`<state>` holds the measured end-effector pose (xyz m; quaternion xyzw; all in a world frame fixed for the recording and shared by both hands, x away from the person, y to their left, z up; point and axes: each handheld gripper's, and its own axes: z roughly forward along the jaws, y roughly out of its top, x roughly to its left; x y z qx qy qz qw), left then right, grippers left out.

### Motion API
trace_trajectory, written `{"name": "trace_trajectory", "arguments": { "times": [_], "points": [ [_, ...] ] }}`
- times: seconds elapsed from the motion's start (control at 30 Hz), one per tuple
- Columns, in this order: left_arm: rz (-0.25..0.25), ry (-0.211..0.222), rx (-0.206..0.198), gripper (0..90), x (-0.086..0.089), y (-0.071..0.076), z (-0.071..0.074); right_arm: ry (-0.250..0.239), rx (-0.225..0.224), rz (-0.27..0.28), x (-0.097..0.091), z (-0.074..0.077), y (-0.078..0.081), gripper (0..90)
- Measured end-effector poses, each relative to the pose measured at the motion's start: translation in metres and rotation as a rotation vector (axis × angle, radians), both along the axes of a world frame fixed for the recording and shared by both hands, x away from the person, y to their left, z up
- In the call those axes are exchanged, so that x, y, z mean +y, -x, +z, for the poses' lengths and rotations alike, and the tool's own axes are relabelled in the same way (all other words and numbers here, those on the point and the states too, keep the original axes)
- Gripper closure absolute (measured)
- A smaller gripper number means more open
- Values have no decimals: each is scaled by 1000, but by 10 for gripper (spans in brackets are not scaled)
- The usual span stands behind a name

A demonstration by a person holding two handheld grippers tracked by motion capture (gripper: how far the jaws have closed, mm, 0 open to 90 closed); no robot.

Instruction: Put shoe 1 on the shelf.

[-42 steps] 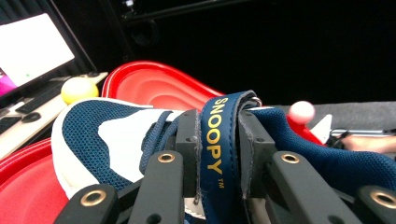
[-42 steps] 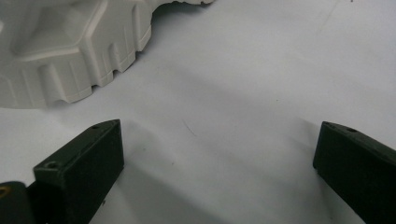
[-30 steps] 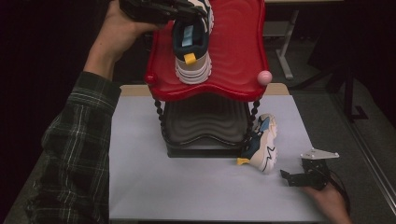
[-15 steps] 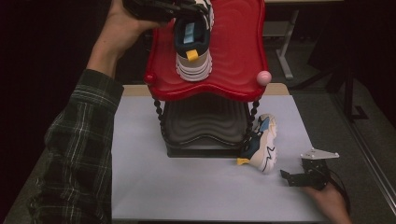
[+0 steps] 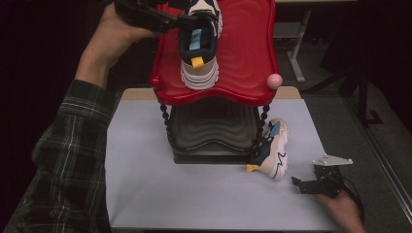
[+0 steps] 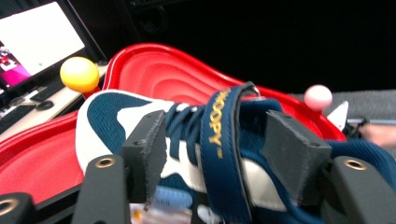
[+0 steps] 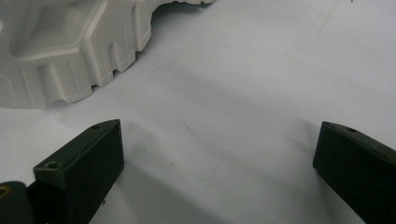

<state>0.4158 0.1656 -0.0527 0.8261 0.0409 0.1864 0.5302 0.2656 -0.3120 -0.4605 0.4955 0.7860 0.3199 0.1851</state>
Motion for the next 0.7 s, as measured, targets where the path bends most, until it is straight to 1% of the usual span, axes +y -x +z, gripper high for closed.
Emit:
{"name": "trace_trajectory", "arguments": {
  "times": [0.07,0.1,0.17,0.23,0.27,0.3,0.37,0.4,0.47,0.5,0.53,0.6,0.67,0.7],
  "points": [
    [7,-18,1,365,3,4,1,0,0,-1,0,0,0,13],
    [7,-21,7,353,5,7,2,0,0,0,0,0,0,13],
    [3,-6,7,332,9,13,1,1,-1,0,0,0,0,13],
    [-5,15,25,300,17,20,-1,0,0,0,0,0,0,13],
    [-4,11,35,289,21,23,-2,0,0,-1,0,0,0,13],
    [-1,21,40,275,26,26,-5,0,-1,-1,0,0,0,13],
    [-4,27,55,265,34,30,-8,0,-1,-1,0,0,0,13],
    [0,23,66,259,40,34,-11,1,0,0,0,0,0,13],
    [-2,40,77,240,50,40,-15,1,-1,1,0,0,0,13],
    [-1,40,88,231,54,42,-16,1,0,0,0,0,0,13],
    [2,46,88,214,58,45,-18,1,-1,0,0,0,0,13],
    [0,55,102,199,67,50,-22,2,-1,0,0,0,0,13],
    [26,52,104,153,75,57,-27,2,-1,1,0,0,0,13],
    [27,52,104,151,78,59,-29,2,-1,1,0,0,0,13]
  ]
}}
